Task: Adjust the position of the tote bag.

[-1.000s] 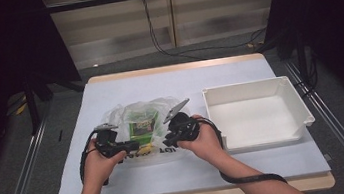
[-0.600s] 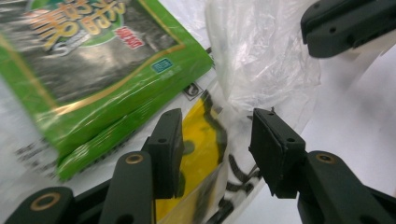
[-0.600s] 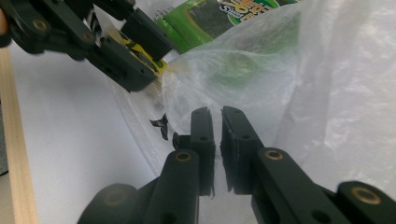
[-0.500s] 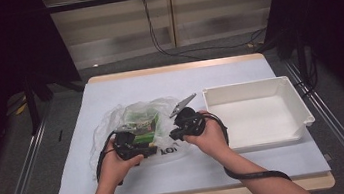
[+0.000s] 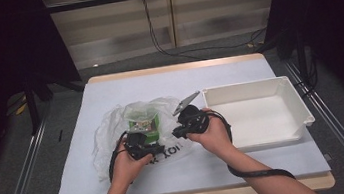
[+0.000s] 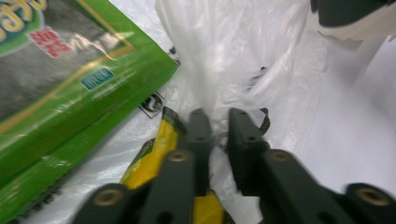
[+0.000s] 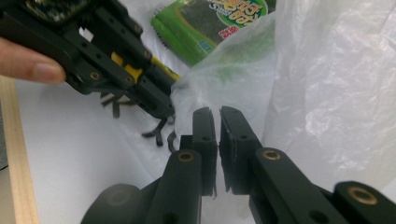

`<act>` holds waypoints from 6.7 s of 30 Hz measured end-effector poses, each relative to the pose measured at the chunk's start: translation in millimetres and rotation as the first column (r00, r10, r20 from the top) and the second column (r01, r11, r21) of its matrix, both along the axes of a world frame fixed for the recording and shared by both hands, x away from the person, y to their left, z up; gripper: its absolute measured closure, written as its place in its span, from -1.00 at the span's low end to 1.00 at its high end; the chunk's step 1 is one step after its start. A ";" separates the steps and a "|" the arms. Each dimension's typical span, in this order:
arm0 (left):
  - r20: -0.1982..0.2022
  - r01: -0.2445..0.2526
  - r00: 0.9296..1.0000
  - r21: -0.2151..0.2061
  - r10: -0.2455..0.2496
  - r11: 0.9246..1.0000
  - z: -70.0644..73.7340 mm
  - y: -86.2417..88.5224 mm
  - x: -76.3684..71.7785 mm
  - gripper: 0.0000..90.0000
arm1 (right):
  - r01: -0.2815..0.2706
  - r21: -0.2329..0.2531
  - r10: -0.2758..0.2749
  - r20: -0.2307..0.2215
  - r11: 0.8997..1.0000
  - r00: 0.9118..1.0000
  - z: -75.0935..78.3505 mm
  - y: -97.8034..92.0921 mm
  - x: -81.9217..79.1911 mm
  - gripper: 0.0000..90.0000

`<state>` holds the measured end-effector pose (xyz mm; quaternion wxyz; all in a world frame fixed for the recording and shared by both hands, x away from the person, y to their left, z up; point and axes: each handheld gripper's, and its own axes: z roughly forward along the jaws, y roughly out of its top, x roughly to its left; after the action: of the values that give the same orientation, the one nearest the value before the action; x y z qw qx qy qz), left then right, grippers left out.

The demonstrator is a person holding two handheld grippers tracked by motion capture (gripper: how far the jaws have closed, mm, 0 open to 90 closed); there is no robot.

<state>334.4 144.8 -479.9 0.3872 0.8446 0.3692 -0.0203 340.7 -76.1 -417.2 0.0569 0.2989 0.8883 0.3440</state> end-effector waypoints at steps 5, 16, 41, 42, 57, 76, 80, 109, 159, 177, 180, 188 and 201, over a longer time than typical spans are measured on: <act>-0.014 0.025 1.000 0.012 -0.025 1.000 0.7 -4.4 -2.8 1.00 | -0.006 0.009 0.006 0.010 1.000 1.000 2.0 5.6 2.8 0.85; -0.008 0.033 0.999 -0.010 -0.033 0.999 0.7 -4.9 -7.9 1.00 | -0.029 0.004 0.029 0.036 1.000 0.999 8.6 30.6 24.1 0.85; 0.159 -0.044 0.987 0.057 0.034 0.997 16.2 0.9 1.1 -0.14 | 0.122 -0.030 -0.121 0.038 0.992 0.992 13.5 -7.4 58.6 0.86; 0.156 -0.043 0.987 0.042 0.036 0.998 14.0 -0.8 2.1 -0.12 | 0.123 -0.028 -0.122 0.039 0.992 0.992 13.8 -8.1 57.8 0.86; 0.043 0.008 0.999 0.029 -0.009 1.000 -0.4 -12.9 6.0 1.00 | 0.089 -0.034 -0.088 0.020 0.996 0.996 11.9 -4.1 48.5 0.83; -0.008 0.068 0.998 0.017 -0.068 0.998 9.7 -8.4 -21.1 1.00 | 0.026 0.000 -0.026 0.028 1.000 0.999 14.6 17.1 30.8 0.75; -0.025 0.076 0.997 0.020 -0.076 0.997 8.4 -3.2 -24.7 1.00 | 0.006 0.003 -0.006 0.016 1.000 1.000 13.7 29.6 34.7 0.74; -0.085 0.111 0.991 0.024 -0.108 0.994 4.3 9.9 -43.7 1.00 | 0.112 -0.184 -0.119 -0.030 0.977 0.992 -17.1 21.3 105.1 0.93; 0.006 -0.093 0.996 -0.053 0.093 0.994 49.9 48.6 7.0 0.71 | 0.000 -0.129 0.003 0.023 0.992 1.000 1.9 37.8 79.2 0.37; 0.051 -0.234 0.971 0.028 0.233 0.972 52.2 76.0 65.7 1.00 | -0.002 -0.120 0.005 0.028 0.993 1.000 -8.6 53.4 91.8 0.52; 0.044 -0.263 0.964 0.036 0.262 0.964 46.8 82.8 76.9 1.00 | 0.006 -0.116 -0.004 0.021 0.993 1.000 -11.1 52.0 97.8 0.57; 0.016 -0.296 0.955 0.052 0.296 0.954 26.3 93.0 98.2 1.00 | 0.055 -0.108 -0.057 -0.010 0.993 0.998 -20.4 47.3 115.1 0.63; -0.037 -0.345 0.938 0.013 0.346 0.938 10.2 91.7 116.4 1.00 | 0.067 -0.145 -0.070 -0.017 0.987 0.997 -31.2 50.4 125.8 0.64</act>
<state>450.7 236.5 -469.7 0.3748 0.7674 0.5191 0.0330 466.5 -25.7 -448.3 0.0802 0.3284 0.9006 0.2733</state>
